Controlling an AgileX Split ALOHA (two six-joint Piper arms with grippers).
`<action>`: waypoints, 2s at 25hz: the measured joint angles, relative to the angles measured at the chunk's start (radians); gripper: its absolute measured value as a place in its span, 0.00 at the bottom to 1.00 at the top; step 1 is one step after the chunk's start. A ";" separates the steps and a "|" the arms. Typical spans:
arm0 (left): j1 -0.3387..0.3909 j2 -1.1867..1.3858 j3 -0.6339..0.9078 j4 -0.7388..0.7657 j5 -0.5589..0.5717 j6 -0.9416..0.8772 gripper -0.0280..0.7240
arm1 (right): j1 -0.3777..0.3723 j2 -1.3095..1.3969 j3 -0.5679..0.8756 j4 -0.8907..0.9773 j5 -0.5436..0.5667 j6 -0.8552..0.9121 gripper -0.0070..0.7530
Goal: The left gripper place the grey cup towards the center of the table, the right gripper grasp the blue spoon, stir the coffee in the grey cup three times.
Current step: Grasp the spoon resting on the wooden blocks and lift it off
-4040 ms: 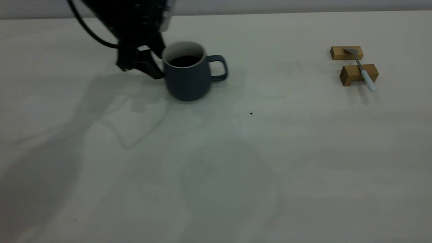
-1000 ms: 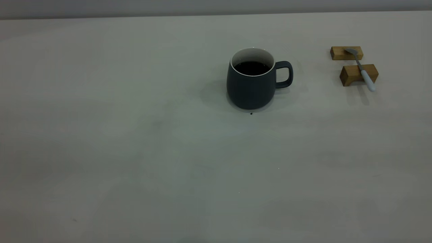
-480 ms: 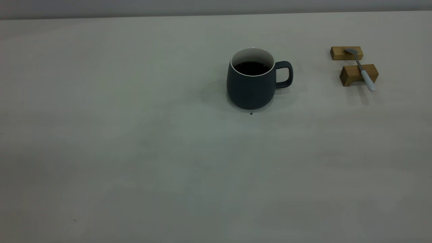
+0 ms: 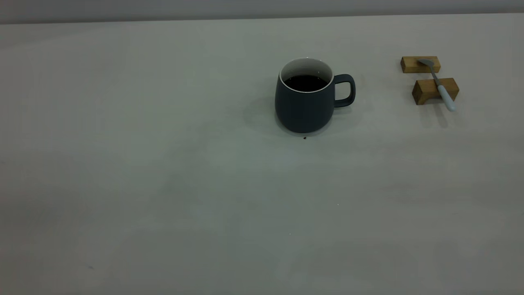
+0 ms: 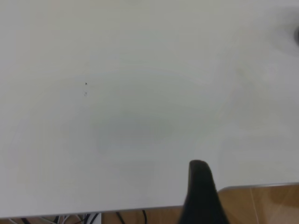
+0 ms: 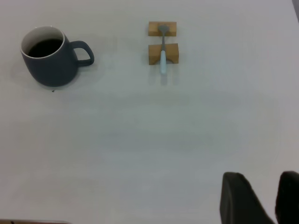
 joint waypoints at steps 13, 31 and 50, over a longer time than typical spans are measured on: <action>0.000 0.000 0.000 0.000 0.002 0.000 0.82 | 0.000 0.000 0.000 0.003 0.000 0.001 0.32; 0.000 0.000 0.000 0.000 0.003 0.000 0.82 | 0.000 0.696 -0.022 0.198 -0.417 -0.238 0.69; 0.000 0.000 0.000 0.000 0.004 -0.001 0.82 | 0.000 1.657 -0.437 0.305 -0.573 -0.359 0.70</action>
